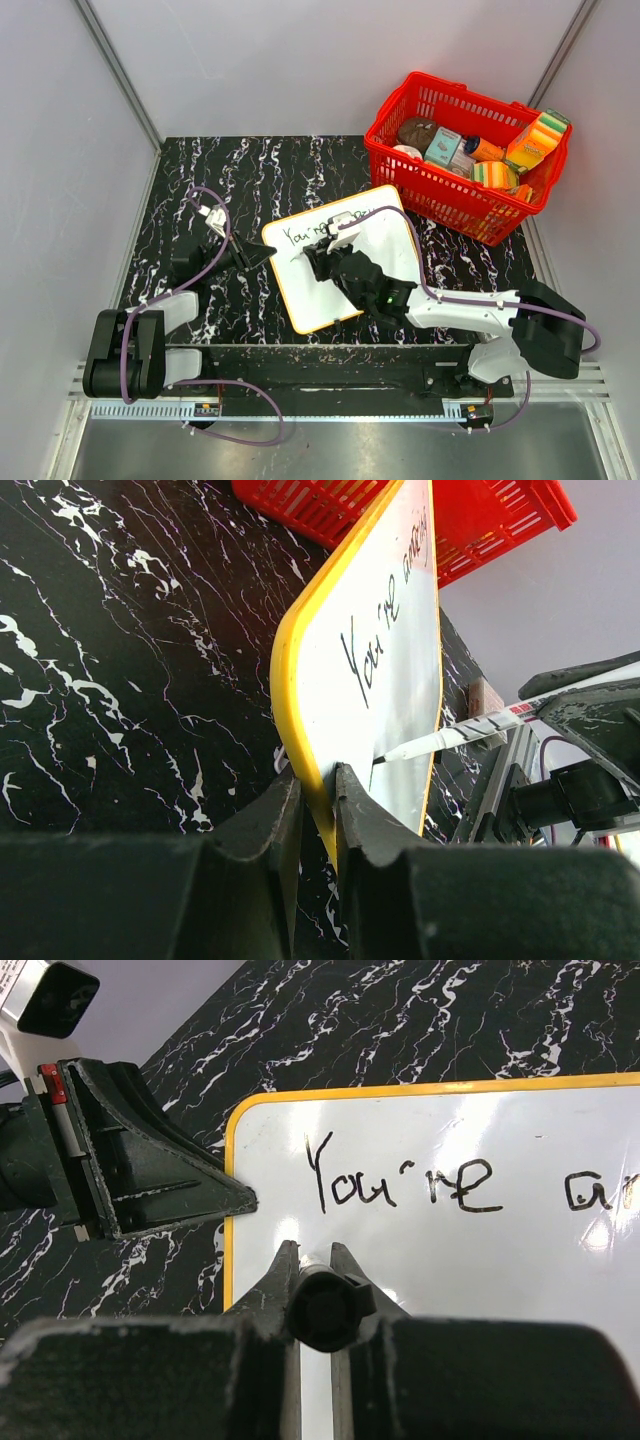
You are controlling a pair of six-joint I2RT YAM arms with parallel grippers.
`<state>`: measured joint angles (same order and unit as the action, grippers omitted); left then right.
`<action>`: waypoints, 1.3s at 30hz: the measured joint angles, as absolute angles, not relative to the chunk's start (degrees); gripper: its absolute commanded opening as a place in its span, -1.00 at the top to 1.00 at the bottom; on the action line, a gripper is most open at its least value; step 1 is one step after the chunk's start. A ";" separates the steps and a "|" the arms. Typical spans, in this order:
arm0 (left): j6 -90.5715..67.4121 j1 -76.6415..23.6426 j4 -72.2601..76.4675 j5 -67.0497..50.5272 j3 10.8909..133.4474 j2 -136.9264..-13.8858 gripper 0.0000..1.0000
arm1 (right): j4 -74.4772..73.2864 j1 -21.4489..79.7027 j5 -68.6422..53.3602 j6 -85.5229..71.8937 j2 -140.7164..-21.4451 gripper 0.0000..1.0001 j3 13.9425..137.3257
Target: Write a sentence on the whiteboard
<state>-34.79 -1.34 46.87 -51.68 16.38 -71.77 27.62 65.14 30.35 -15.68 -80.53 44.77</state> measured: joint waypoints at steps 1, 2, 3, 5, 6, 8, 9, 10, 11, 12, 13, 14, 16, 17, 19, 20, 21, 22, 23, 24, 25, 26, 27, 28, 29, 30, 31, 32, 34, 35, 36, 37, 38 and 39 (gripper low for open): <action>-34.79 -1.34 46.85 -51.68 16.38 -71.77 1.00 | 27.59 65.14 30.61 -15.68 -80.51 1.00 44.77; -34.76 -1.34 46.87 -51.68 16.38 -71.77 1.00 | 27.59 65.14 30.72 -15.68 -80.49 1.00 44.77; -34.79 -1.34 46.87 -51.68 16.38 -71.77 1.00 | 27.55 65.17 30.85 -15.66 -80.42 1.00 44.77; -34.79 -1.34 46.89 -51.68 16.38 -71.77 1.00 | 27.24 65.17 31.05 -15.62 -80.09 1.00 44.77; -34.79 -1.34 46.89 -51.70 16.38 -71.77 1.00 | 27.11 65.17 31.07 -15.55 -79.96 1.00 44.77; -34.79 -1.34 46.92 -51.70 16.38 -71.77 1.00 | 27.09 65.17 31.07 -15.33 -79.70 1.00 44.75; -34.79 -1.34 46.92 -51.70 16.38 -71.77 1.00 | 27.09 65.17 31.07 -15.22 -79.57 1.00 44.75; -34.79 -1.34 46.92 -51.70 16.38 -71.77 1.00 | 27.09 65.17 31.05 -15.18 -79.44 1.00 44.75; -34.79 -1.34 46.94 -51.70 16.38 -71.77 1.00 | 27.11 65.17 31.05 -15.16 -79.35 1.00 44.75; -34.79 -1.34 46.94 -51.70 16.38 -71.77 1.00 | 27.14 65.17 31.05 -15.14 -79.29 1.00 44.75; -34.79 -1.34 46.94 -51.72 16.38 -71.77 1.00 | 27.16 65.17 31.05 -15.07 -79.26 1.00 44.75; -34.79 -1.34 46.94 -51.70 16.38 -71.77 1.00 | 27.14 65.17 31.03 -15.00 -79.26 1.00 44.75; -34.79 -1.34 46.94 -51.72 16.38 -71.77 1.00 | 27.14 65.17 31.03 -14.79 -79.26 1.00 44.80; -34.79 -1.34 46.94 -51.70 16.38 -71.77 1.00 | 27.14 65.17 31.03 -14.72 -79.26 1.00 44.84; -34.79 -1.34 46.94 -51.72 16.38 -71.77 1.00 | 27.14 65.17 31.03 -14.57 -79.37 1.00 45.10; -34.79 -1.34 46.94 -51.70 16.38 -71.77 1.00 | 27.11 65.17 31.05 -14.55 -79.50 1.00 45.41; -34.79 -1.34 46.94 -51.70 16.38 -71.77 1.00 | 27.18 65.17 31.05 -14.52 -79.59 1.00 45.65; -34.79 -1.34 46.94 -51.72 16.38 -71.77 1.00 | 27.29 65.17 31.05 -14.50 -79.66 1.00 45.87; -34.79 -1.34 46.94 -51.72 16.38 -71.77 1.00 | 27.29 65.17 31.05 -14.50 -79.68 1.00 46.06; -34.79 -1.34 46.94 -51.72 16.38 -71.77 1.00 | 27.38 65.17 31.05 -14.48 -79.68 1.00 46.19; -34.79 -1.34 46.94 -51.72 16.38 -71.77 1.00 | 27.51 65.17 31.05 -14.48 -79.68 1.00 46.30; -34.79 -1.34 46.94 -51.70 16.38 -71.77 1.00 | 27.64 65.17 31.05 -14.46 -79.70 1.00 46.41; -34.79 -1.34 46.94 -51.72 16.38 -71.77 1.00 | 27.64 65.17 31.05 -14.41 -79.77 1.00 46.59; -34.79 -1.34 46.94 -51.72 16.38 -71.77 1.00 | 27.68 65.17 31.05 -14.35 -79.92 1.00 46.78; -34.79 -1.34 46.96 -51.72 16.38 -71.77 1.00 | 27.66 65.17 31.03 -14.35 -80.16 1.00 47.03; -34.79 -1.34 46.96 -51.72 16.38 -71.77 1.00 | 27.64 65.17 31.03 -14.35 -80.44 1.00 47.27; -34.79 -1.34 46.96 -51.72 16.38 -71.77 1.00 | 27.68 65.17 31.00 -14.35 -80.77 1.00 47.44; -34.79 -1.34 46.96 -51.72 16.38 -71.77 1.00 | 27.64 65.17 31.00 -14.35 -81.06 1.00 47.53; -34.79 -1.34 46.96 -51.72 16.38 -71.77 1.00 | 27.59 65.17 30.98 -14.35 -81.76 1.00 47.62; -34.79 -1.34 46.96 -51.72 16.38 -71.77 1.00 | 27.49 65.17 31.00 -14.39 -82.06 1.00 47.62; -34.76 -1.34 46.96 -51.70 16.38 -71.77 1.00 | 27.35 65.17 30.98 -14.48 -82.39 1.00 47.62; -34.76 -1.34 46.83 -51.68 16.38 -71.77 1.00 | 27.38 65.17 30.96 -14.61 -82.52 1.00 47.62; -34.76 -1.32 46.83 -51.66 16.38 -71.77 1.00 | 27.40 65.17 30.96 -14.81 -82.54 1.00 47.62; -34.76 -1.34 46.87 -51.68 16.38 -71.77 1.00 | 27.42 65.17 30.96 -14.85 -82.54 1.00 47.62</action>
